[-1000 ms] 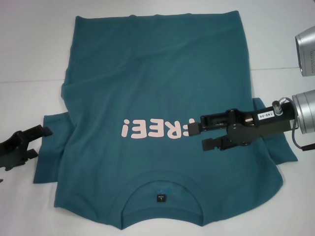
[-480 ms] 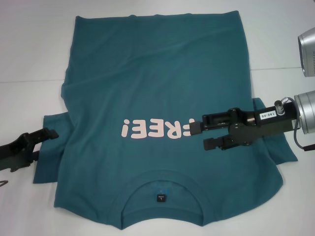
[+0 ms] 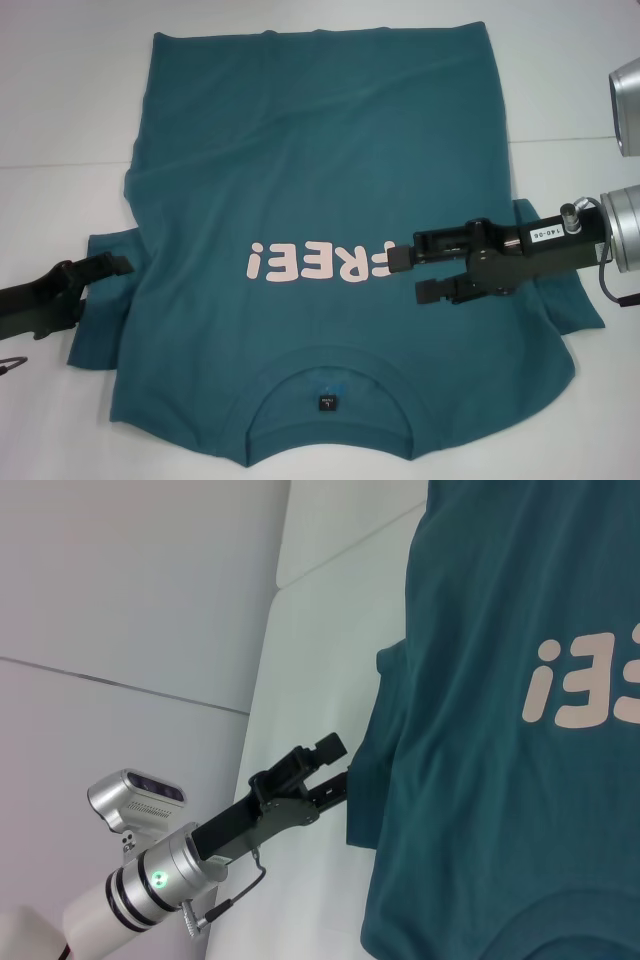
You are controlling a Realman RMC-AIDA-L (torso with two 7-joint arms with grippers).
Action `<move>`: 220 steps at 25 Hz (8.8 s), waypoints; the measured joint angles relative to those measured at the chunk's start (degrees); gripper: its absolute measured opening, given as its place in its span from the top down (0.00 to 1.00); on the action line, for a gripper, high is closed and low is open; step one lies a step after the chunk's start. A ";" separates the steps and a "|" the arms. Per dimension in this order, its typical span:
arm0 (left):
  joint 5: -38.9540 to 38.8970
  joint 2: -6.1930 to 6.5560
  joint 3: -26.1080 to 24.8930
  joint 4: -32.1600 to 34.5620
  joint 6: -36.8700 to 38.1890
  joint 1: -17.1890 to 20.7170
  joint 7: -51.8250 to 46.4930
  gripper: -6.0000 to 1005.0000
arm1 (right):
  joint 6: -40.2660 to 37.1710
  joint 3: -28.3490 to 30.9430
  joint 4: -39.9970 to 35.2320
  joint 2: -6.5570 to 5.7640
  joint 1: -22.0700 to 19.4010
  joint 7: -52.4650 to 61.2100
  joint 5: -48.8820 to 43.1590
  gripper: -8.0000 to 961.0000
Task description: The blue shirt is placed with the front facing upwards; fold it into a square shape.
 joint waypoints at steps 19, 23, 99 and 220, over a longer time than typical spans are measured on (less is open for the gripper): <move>2.93 0.54 3.64 1.09 -0.19 -0.74 -3.54 0.61 | -0.45 1.53 0.00 -0.34 -0.27 -0.02 0.04 0.05; 2.98 0.48 3.81 1.62 0.13 -0.46 -3.32 0.77 | -0.45 1.93 0.00 -0.32 -0.29 0.00 0.03 0.05; 15.90 -3.98 1.56 8.73 5.63 -11.05 -12.24 0.96 | 0.00 2.04 0.00 0.22 -1.35 0.10 0.03 0.06; -0.48 -7.52 5.37 24.33 29.22 11.54 37.75 0.17 | 4.00 2.54 -4.29 -0.99 -4.61 -5.78 0.00 0.07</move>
